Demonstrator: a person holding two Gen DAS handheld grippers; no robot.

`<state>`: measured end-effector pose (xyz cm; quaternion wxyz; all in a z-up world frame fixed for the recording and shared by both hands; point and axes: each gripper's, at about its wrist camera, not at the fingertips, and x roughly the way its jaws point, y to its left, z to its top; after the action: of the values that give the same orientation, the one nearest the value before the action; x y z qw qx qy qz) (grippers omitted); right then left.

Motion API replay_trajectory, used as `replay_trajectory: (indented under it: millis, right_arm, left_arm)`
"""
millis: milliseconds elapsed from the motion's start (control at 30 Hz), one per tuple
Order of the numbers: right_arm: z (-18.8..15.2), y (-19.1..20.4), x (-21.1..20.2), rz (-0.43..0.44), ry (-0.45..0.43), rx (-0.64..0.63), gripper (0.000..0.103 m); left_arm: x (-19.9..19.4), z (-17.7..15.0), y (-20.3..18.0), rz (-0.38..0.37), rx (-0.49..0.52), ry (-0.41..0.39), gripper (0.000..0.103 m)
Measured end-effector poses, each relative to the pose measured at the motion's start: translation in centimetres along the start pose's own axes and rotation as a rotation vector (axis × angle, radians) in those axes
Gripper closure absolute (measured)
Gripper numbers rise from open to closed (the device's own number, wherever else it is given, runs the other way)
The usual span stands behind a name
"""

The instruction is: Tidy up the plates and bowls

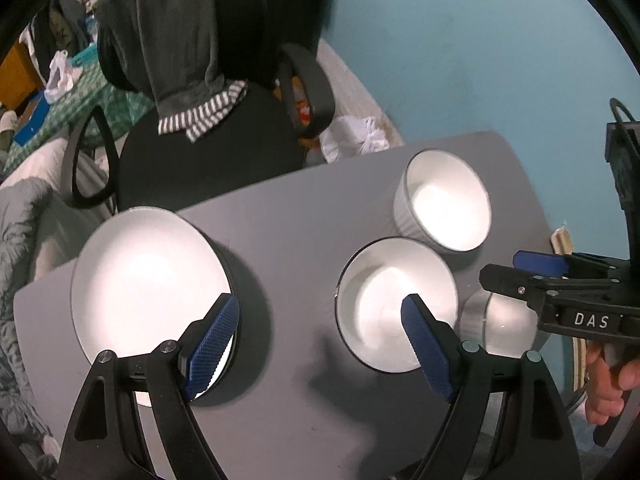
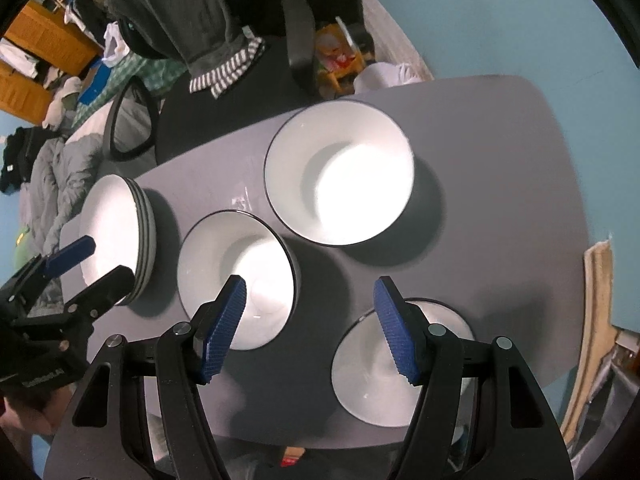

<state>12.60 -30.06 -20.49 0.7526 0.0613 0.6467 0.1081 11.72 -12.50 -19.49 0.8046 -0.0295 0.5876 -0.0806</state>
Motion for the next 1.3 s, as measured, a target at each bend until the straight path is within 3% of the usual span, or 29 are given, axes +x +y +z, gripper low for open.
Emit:
replay_trajectory:
  millis: [467, 667, 867, 933, 1300]
  right_arm:
    - [0.4, 0.9, 5.1, 0.014, 0.079, -0.076, 0.038]
    - [0.8, 1.0, 6.3, 0.028, 0.108, -0.098, 0.055]
    - [0.8, 1.3, 7.0, 0.049, 0.128, -0.114, 0.068]
    - [0.9, 1.4, 7.3, 0.055, 0.135, -0.110, 0.070]
    - [0.8, 0.6, 8.1, 0.036, 0.158, -0.059, 0.086]
  left_arm:
    - [5.8, -0.5, -0.3, 0.000, -0.016, 0.093, 0.018]
    - [6.6, -0.5, -0.3, -0.015, -0.040, 0.109, 0.019]
    - [7.4, -0.4, -0.3, -0.038, -0.050, 0.140, 0.036]
    - [7.8, -0.4, -0.4, -0.047, -0.052, 0.155, 0.046]
    - [9.7, -0.8, -0.5, -0.064, -0.066, 0.221, 0.074]
